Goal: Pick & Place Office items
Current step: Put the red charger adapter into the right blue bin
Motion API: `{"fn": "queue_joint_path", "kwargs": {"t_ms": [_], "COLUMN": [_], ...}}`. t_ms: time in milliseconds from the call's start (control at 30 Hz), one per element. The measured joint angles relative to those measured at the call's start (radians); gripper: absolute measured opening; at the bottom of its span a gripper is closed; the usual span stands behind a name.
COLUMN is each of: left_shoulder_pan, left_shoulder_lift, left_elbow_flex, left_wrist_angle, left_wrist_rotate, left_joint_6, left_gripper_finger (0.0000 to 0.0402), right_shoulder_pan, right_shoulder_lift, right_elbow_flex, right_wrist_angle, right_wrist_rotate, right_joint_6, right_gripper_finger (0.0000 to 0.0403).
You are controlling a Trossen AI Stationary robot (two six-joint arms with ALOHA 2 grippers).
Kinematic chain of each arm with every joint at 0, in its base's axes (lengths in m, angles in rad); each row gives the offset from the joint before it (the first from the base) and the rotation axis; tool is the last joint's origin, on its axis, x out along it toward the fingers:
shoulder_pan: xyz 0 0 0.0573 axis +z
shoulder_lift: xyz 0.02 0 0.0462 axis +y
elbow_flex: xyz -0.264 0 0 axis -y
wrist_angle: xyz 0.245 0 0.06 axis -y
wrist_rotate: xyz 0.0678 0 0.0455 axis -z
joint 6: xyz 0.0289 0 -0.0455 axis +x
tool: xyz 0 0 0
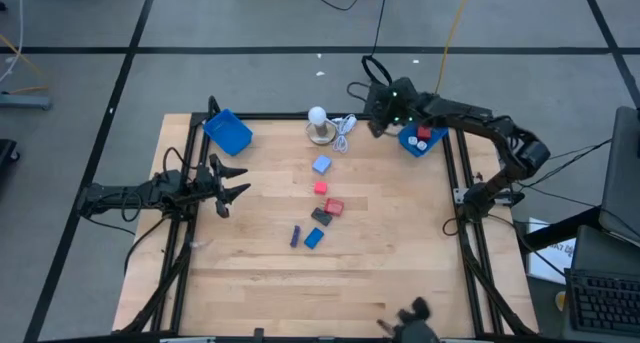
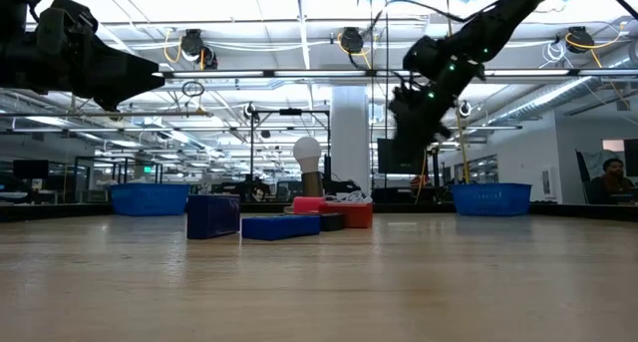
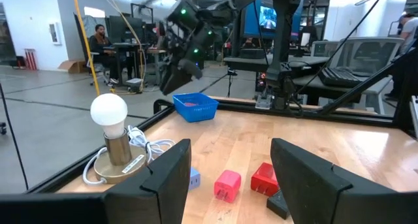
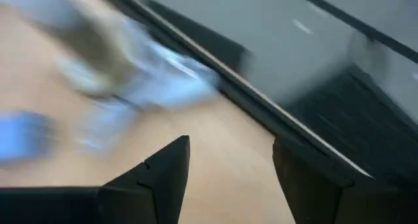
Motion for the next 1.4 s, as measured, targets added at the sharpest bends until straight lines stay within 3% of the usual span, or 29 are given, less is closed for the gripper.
{"fn": "queue_joint_path", "kwargs": {"t_ms": [167, 333, 433, 533, 800, 967, 1067, 1300, 1400], "left_shoulder_pan": [0.000, 0.000, 0.000, 0.000, -0.001, 0.000, 0.000, 0.000, 0.000], "left_shoulder_lift": [0.000, 0.000, 0.000, 0.000, 0.000, 0.000, 0.000, 0.000, 0.000], "left_elbow_flex": [0.000, 0.000, 0.000, 0.000, -0.002, -0.002, -0.002, -0.002, -0.002], "left_wrist_angle": [0.000, 0.001, 0.001, 0.002, 0.057, 0.077, 0.077, 0.075, 0.075], "left_wrist_rotate": [0.000, 0.000, 0.000, -0.005, -0.167, -0.262, -0.305, -0.305, -0.305], "left_joint_6": [0.000, -0.003, -0.003, -0.003, -0.005, -0.008, -0.009, -0.085, -0.110], "left_gripper_finger": [0.0214, 0.0214, 0.0214, 0.0214, 0.0214, 0.0214, 0.0214, 0.0214, 0.0214], "right_shoulder_pan": [0.118, 0.276, 0.373, 0.479, 0.677, 0.738, 0.768, 0.827, 0.835], "right_shoulder_lift": [0.000, 0.000, 0.000, 0.009, 0.052, 0.073, 0.101, 0.208, 0.243], "right_elbow_flex": [-0.136, -0.271, -0.305, -0.323, -0.328, -0.327, -0.332, -0.329, -0.329], "right_wrist_angle": [0.415, 0.714, 0.731, 0.736, 0.753, 0.762, 0.738, 0.762, 0.770], "right_wrist_rotate": [-0.215, -0.237, -0.224, -0.126, 0.092, 0.223, 0.241, 0.249, 0.300], "right_joint_6": [0.029, -0.004, -0.051, -0.074, -0.098, -0.019, 0.030, 0.031, 0.028], "right_gripper_finger": [0.0206, 0.0204, 0.0206, 0.0215, 0.0242, 0.0252, 0.0257, 0.0257, 0.0255]}}
